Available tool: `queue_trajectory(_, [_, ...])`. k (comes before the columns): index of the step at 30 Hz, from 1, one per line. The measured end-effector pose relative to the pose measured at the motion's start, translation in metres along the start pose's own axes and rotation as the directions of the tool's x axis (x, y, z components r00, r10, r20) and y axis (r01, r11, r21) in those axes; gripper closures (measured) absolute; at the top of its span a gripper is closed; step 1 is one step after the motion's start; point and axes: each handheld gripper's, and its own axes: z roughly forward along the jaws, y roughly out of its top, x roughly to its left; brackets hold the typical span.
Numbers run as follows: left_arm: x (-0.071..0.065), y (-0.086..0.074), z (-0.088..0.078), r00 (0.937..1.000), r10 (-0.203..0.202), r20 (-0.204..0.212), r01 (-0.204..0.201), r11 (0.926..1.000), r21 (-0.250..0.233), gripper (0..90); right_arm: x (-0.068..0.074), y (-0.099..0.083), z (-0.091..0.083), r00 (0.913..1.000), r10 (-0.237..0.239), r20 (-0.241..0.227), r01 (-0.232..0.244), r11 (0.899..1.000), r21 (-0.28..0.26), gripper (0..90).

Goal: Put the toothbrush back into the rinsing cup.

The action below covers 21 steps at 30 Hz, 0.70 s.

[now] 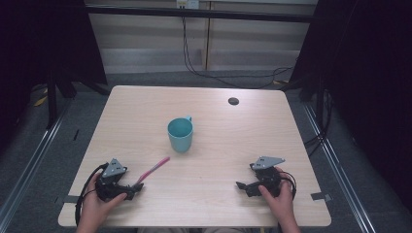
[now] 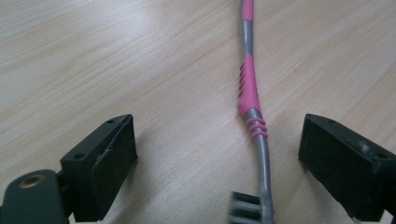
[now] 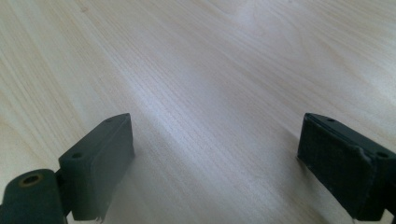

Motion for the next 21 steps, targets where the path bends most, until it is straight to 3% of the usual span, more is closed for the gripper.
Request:
queue_trajectory(17, [-0.0003,0.0004,-0.0002,1.0000,-0.004,-0.004,0.004,1.0000,0.002,11.2,-0.0003,-0.0001,-0.0002,1.0000,0.002,-0.002,-0.002,1.000,-0.001,10.1])
queue_trajectory(21, [-0.0001,0.0077,-0.0005,1.0000,0.006,0.004,-0.006,0.9983,0.059,15.6,-0.0002,-0.0001,-0.0001,1.0000,0.002,-0.002,-0.002,1.000,-0.001,10.1])
